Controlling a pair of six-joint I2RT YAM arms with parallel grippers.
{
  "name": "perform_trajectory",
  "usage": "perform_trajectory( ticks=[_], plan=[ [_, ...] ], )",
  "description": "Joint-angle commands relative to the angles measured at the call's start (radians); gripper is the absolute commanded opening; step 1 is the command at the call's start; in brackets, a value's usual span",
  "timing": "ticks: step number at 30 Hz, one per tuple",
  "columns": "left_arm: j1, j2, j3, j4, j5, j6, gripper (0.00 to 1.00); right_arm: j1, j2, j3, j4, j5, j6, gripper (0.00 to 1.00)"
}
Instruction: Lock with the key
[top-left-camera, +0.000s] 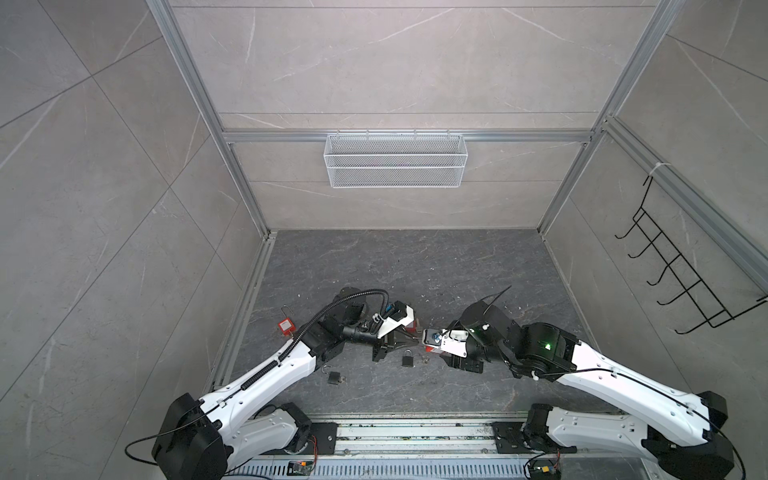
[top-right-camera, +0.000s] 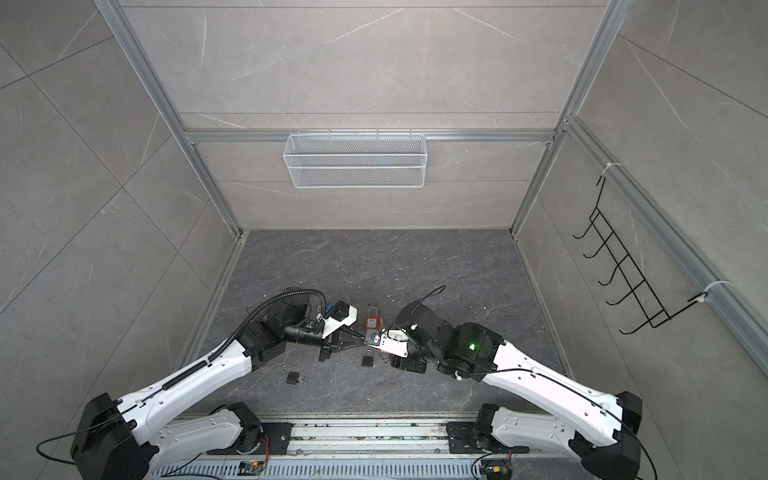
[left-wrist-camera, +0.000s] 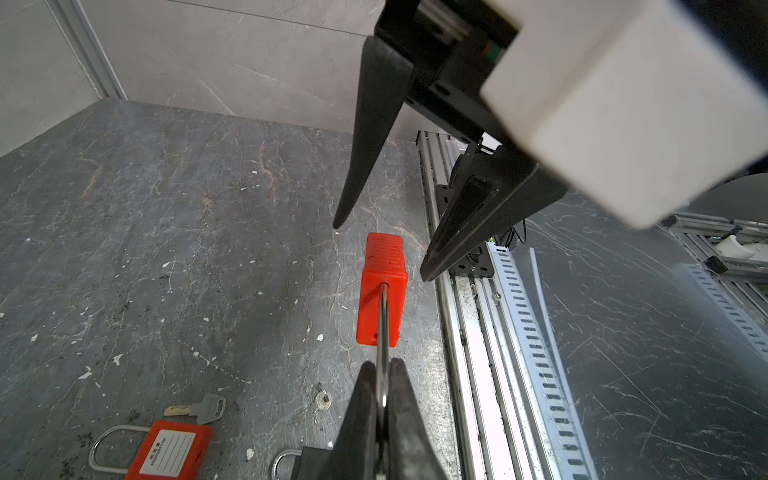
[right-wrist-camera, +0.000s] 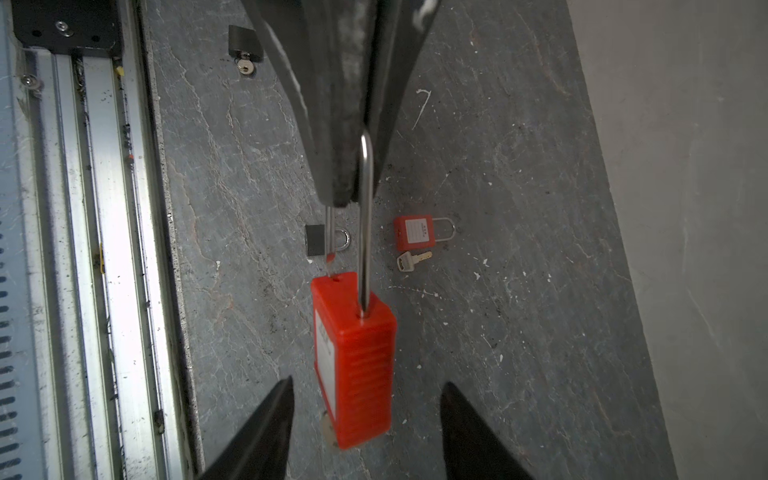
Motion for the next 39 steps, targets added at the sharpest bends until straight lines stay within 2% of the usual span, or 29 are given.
perform_trajectory(
  ticks=[1,10,20,26,28,29,31,35,39],
  plan=[
    [-0.015,-0.017,0.013,0.070,0.023,-0.013,0.00,0.003,0.015,-0.017,-0.013,-0.047,0.013,0.53],
    [-0.029,-0.026,0.006,0.084,0.013,-0.018,0.00,0.001,0.005,-0.052,-0.004,-0.112,0.015,0.34],
    [-0.031,-0.025,0.002,0.096,0.023,-0.015,0.00,0.000,0.005,-0.073,0.001,-0.160,0.037,0.18],
    [-0.038,-0.033,-0.007,0.077,-0.013,0.010,0.01,-0.009,0.014,-0.060,0.012,-0.209,0.043,0.14],
    [-0.039,-0.049,-0.009,0.053,-0.051,0.039,0.21,-0.012,0.012,-0.057,0.009,-0.228,0.048,0.14],
    [-0.039,-0.061,-0.007,0.035,-0.076,0.061,0.27,-0.014,0.013,-0.053,0.007,-0.236,0.050,0.14],
    [-0.039,-0.077,0.004,-0.017,-0.103,0.104,0.32,-0.015,0.014,-0.050,-0.001,-0.241,0.052,0.14],
    [-0.039,-0.078,0.041,-0.142,-0.110,0.176,0.33,-0.015,0.037,-0.032,-0.027,-0.246,0.051,0.14],
    [-0.039,-0.071,0.053,-0.184,-0.104,0.194,0.30,-0.015,0.065,-0.014,-0.044,-0.249,0.042,0.14]
  ],
)
